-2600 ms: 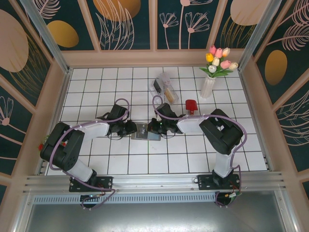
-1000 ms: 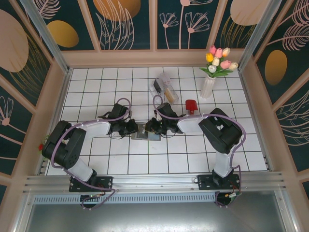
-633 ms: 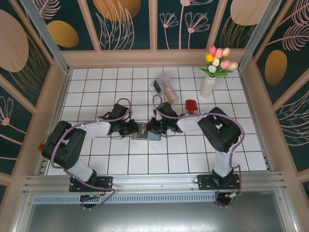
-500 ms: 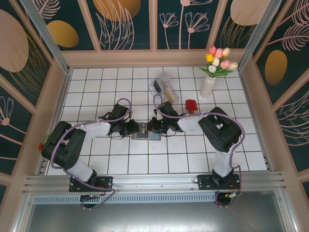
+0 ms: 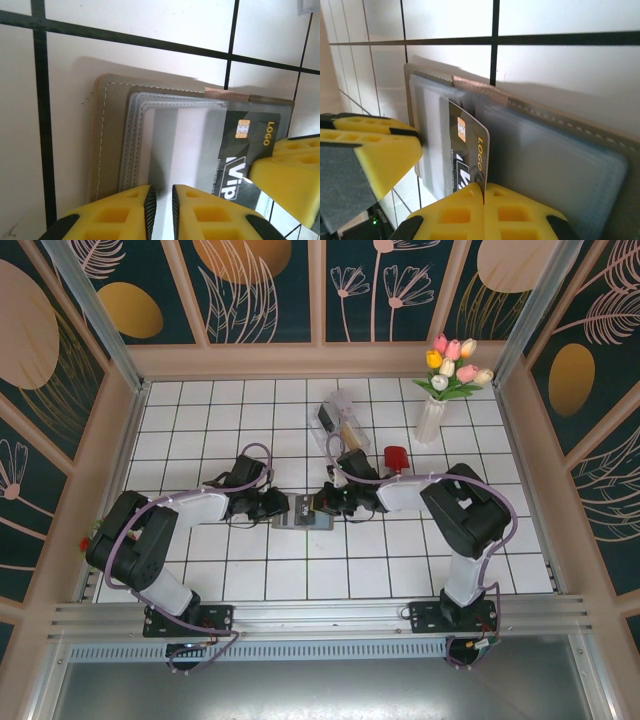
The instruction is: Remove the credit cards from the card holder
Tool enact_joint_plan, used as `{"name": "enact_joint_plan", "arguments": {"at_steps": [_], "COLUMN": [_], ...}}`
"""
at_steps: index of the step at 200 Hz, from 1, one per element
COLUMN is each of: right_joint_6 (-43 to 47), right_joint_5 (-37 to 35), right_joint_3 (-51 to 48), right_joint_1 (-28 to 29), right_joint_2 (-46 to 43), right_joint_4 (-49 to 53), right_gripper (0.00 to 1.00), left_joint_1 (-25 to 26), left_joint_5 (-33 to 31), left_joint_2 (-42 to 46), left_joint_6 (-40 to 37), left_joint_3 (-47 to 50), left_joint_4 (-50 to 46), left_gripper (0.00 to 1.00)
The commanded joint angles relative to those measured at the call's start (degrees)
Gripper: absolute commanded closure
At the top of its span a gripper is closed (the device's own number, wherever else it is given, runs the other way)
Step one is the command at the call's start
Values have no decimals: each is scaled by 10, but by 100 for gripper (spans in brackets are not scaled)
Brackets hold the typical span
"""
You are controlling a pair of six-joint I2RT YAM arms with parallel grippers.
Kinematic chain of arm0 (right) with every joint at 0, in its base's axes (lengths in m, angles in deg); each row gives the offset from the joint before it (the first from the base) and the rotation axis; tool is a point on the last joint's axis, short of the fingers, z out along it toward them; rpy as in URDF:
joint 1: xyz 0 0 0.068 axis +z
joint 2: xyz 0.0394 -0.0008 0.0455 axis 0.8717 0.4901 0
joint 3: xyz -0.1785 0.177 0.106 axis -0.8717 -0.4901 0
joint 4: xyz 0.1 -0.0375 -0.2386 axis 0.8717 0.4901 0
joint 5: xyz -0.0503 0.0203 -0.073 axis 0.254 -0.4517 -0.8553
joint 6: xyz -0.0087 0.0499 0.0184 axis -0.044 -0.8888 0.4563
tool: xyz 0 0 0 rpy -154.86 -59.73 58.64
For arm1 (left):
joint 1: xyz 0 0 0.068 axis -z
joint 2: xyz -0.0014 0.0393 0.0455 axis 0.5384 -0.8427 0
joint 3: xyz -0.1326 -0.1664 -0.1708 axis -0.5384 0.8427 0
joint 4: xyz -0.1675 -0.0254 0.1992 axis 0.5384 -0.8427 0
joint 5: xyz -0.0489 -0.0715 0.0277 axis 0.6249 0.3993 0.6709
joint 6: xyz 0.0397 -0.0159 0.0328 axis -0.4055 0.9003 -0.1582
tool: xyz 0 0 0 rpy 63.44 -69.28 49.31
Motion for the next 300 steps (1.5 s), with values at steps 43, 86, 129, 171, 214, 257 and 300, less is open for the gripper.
{"name": "enact_joint_plan", "arguments": {"at_steps": [43,86,129,171,214,257,300], "right_joint_6": [4,-33,-84,-155,-227,-253,-273], "right_joint_5": [80,143,213,265,279,278,256], "right_joint_3": [-48,-63,-58,-32,-30,-30,-39], "right_joint_1": [-40,-71,-109,-115,-112,-100,-91], "right_joint_2": [-91,-138,-167,-181,-187,-195,-202], "right_joint_4": [-57,-144,-228,-295,-384,-426,-438], "right_gripper": [100,100,100,100,100,100,96], "left_joint_1": [-2,-23,-42,-41,-42,-42,-41], "left_joint_5": [-17,-29,82,220,229,240,250], "left_joint_2": [7,62,142,184,193,175,196], "left_joint_6": [28,25,61,145,157,175,249], "left_joint_3": [-31,-96,-87,-64,-71,-74,-40], "left_joint_4": [-52,-87,6,167,167,192,334], "left_gripper": [72,65,53,40,40,51,92]}}
